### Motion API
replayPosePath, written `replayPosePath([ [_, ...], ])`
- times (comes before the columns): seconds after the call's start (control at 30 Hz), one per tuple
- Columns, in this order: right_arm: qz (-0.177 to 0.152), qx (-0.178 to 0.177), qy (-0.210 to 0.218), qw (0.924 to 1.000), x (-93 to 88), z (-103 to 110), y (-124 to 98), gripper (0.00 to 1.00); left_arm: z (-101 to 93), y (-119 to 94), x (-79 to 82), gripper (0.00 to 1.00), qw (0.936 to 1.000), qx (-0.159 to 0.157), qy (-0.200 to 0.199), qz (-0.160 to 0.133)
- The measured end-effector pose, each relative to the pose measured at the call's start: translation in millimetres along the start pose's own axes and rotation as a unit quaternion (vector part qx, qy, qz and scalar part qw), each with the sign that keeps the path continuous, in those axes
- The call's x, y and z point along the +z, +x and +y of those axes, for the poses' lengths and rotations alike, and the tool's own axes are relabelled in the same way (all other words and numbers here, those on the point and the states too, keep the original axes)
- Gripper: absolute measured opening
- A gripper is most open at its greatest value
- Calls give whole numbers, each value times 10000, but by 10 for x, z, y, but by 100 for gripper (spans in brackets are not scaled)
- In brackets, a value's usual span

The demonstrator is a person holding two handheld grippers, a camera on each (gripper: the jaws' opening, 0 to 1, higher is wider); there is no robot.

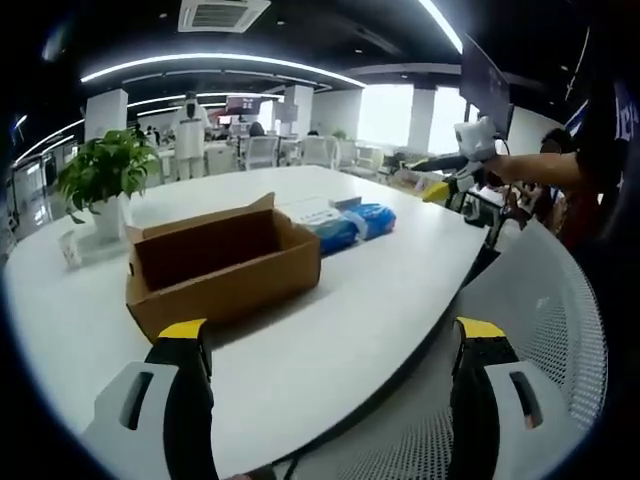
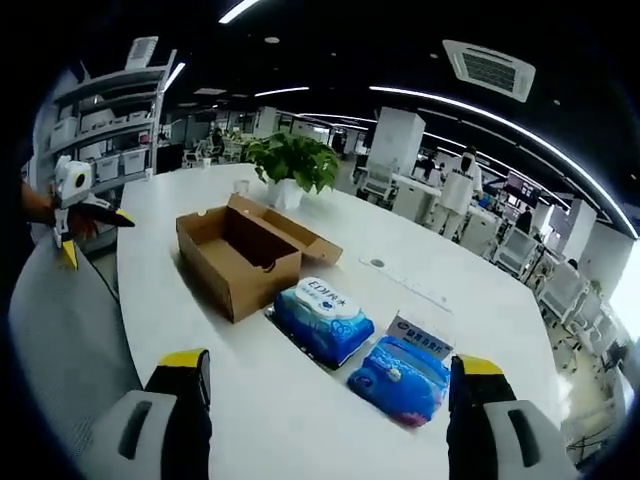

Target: Operate the shoe box by opening the lid, removing the specified soft item, and placing it in the target area until the item is outside and the box remains undamaged.

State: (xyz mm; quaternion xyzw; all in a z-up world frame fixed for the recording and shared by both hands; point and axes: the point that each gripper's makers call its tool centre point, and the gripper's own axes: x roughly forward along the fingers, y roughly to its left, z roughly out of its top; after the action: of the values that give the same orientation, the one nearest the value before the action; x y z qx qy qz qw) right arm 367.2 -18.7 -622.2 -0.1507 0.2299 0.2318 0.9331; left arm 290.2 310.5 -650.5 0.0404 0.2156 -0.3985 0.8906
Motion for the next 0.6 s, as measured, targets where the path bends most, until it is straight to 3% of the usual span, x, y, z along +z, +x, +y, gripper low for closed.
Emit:
replayPosePath([
  [0.6, -66, -118, 164, 9998, -149, 483, -105, 99, 479, -44, 247, 98, 9997, 248, -30, -81],
])
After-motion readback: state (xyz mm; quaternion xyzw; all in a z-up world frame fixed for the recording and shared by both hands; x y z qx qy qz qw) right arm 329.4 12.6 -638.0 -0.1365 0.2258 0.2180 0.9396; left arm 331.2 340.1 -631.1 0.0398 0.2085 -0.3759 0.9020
